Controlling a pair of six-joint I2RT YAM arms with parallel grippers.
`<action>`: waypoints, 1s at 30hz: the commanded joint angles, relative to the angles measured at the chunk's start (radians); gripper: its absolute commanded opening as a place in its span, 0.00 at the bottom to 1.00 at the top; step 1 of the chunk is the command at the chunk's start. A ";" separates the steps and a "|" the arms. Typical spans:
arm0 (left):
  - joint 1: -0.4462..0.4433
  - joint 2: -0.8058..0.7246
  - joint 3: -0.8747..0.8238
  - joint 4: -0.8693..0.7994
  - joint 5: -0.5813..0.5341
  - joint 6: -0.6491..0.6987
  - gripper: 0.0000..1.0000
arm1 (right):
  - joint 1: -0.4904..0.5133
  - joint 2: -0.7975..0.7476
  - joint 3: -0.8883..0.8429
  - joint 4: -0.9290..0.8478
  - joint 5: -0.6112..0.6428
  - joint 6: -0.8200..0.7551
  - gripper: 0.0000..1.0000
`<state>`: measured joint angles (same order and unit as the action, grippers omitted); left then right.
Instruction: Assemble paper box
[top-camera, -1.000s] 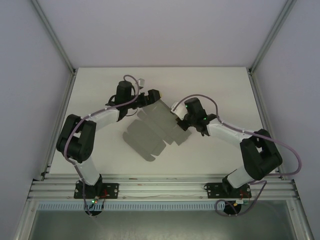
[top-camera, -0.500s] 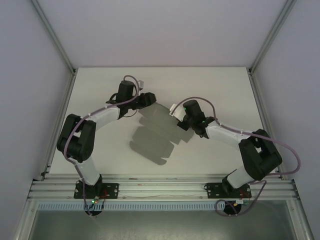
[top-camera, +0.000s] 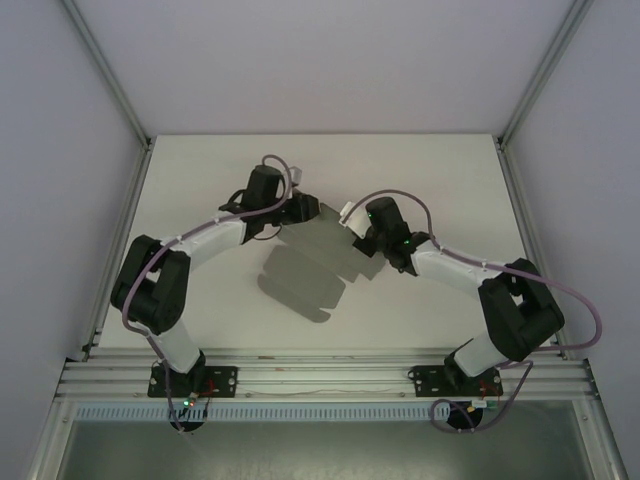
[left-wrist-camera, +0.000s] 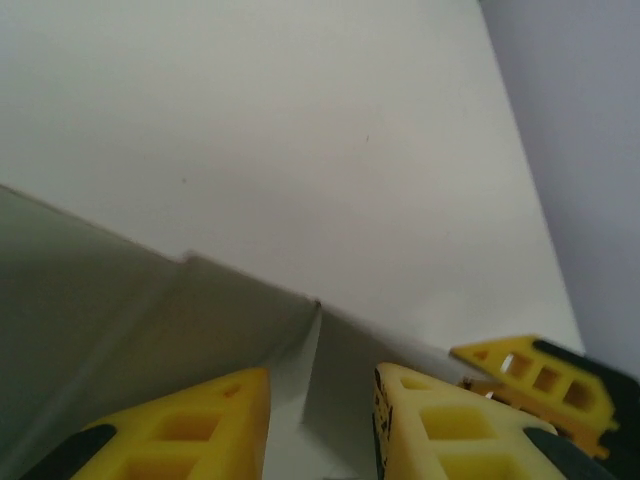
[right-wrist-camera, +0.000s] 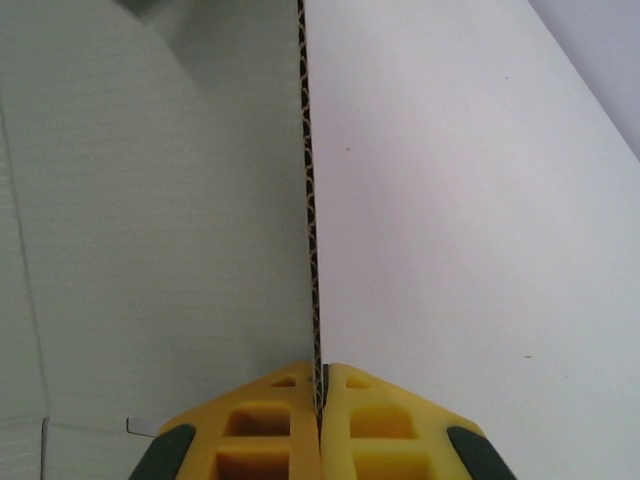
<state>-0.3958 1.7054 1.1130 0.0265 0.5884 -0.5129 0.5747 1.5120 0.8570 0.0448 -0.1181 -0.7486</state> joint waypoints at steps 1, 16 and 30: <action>-0.031 -0.016 0.043 -0.083 -0.059 0.067 0.34 | 0.011 -0.017 0.039 0.014 0.031 0.031 0.00; -0.061 0.075 0.060 0.100 0.007 -0.065 0.43 | 0.111 0.037 0.033 -0.010 0.192 -0.170 0.00; 0.163 -0.318 -0.305 -0.077 -0.240 0.071 1.00 | 0.057 -0.046 -0.027 0.029 0.190 -0.141 0.00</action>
<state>-0.2951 1.4338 0.8700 -0.0063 0.4229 -0.4717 0.6537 1.5040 0.8551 0.0498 0.0830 -0.8791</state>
